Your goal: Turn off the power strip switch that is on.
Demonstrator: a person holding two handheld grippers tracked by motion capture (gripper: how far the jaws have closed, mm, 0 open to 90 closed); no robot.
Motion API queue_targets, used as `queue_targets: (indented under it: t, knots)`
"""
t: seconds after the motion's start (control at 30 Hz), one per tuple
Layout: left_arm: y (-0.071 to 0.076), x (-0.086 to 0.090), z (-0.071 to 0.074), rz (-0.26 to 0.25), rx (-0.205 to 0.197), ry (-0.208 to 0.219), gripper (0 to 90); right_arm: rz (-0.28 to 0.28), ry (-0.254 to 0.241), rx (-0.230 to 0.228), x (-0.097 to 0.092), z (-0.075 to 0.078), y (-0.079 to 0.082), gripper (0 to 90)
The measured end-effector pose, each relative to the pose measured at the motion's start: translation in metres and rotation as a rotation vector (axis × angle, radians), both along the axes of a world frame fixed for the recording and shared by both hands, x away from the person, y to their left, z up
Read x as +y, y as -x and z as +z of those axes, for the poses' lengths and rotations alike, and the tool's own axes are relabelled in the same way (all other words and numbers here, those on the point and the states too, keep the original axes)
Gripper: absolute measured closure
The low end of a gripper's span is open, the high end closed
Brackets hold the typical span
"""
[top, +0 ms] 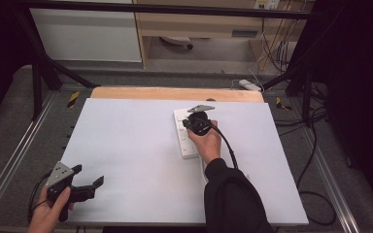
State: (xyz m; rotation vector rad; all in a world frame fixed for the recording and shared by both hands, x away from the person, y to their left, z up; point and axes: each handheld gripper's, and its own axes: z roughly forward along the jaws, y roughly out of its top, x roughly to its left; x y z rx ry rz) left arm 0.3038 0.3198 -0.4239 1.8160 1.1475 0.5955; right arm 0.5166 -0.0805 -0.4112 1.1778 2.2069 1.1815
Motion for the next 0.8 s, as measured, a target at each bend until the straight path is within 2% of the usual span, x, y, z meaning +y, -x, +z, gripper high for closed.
queue_targets:
  t: [0.43, 0.57, 0.8]
  knots:
    - [0.0, 0.0, 0.0, 0.004, 0.002, -0.001, 6.6, 0.003, -0.021, -0.037, -0.018, 0.02, 0.016, 90.0]
    - [0.0, 0.0, 0.0, 0.004, 0.003, -0.001, 6.6, -0.005, -0.046, -0.037, -0.026, 0.024, 0.02, 89.1]
    - [0.0, 0.0, -0.001, 0.004, 0.004, -0.003, 6.6, -0.011, -0.07, -0.027, -0.041, 0.03, 0.027, 78.7]
